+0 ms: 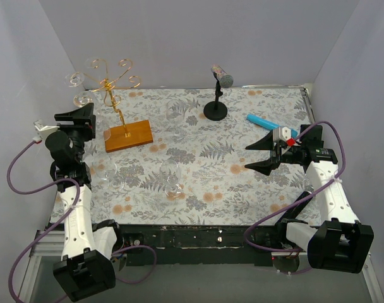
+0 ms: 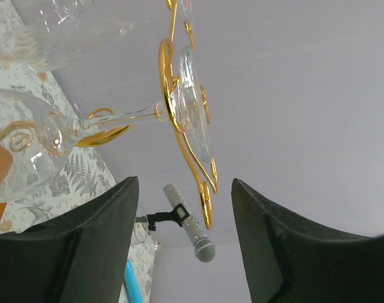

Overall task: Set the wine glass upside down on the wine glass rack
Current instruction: Turn the wine glass upside down at the wine rack, then pick up the wine glass at the center of the board.

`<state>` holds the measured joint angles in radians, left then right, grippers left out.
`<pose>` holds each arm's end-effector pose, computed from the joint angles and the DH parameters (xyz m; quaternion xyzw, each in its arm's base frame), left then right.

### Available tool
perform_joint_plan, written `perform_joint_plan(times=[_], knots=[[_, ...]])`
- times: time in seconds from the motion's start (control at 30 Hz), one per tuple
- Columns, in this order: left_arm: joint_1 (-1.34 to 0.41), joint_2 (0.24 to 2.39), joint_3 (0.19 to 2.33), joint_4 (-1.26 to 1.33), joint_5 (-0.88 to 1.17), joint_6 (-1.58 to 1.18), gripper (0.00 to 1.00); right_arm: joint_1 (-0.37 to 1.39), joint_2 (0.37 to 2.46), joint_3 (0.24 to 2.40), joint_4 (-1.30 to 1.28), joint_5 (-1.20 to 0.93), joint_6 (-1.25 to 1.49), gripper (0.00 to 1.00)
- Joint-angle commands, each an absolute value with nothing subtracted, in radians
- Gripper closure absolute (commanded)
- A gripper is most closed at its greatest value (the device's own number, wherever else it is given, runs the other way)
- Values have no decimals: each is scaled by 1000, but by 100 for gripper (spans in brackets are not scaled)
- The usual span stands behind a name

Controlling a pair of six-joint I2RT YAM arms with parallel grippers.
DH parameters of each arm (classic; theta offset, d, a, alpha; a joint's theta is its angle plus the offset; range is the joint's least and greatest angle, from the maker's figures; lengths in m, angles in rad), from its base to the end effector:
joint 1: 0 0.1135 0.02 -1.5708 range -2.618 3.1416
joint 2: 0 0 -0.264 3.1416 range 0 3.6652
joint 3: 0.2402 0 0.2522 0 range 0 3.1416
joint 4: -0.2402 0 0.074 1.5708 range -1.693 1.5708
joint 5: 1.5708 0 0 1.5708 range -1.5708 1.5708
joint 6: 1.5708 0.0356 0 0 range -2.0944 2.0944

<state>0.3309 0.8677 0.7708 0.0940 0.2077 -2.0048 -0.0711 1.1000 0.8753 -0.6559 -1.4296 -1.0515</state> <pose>0.1989 0.0606 0.3506 -0.6192 0.3435 -0.5707 0.4158 0.2047 0.0208 0.2918 -0.5302 0.5226 0.3862 0.5446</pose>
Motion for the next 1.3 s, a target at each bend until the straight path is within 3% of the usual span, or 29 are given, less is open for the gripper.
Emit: perform_joint_plan(times=[0.0, 0.6, 1.27], knots=[[305, 824, 744, 95, 225, -2393, 36, -75, 1100, 913, -663, -1439, -1066, 27], [115, 741, 753, -60, 241, -2163, 3, -75, 1089, 911, -658, -1411, -1074, 27], [-60, 634, 882, -282, 357, -1493, 2, -84, 1109, 882, -577, -1376, -1009, 27]])
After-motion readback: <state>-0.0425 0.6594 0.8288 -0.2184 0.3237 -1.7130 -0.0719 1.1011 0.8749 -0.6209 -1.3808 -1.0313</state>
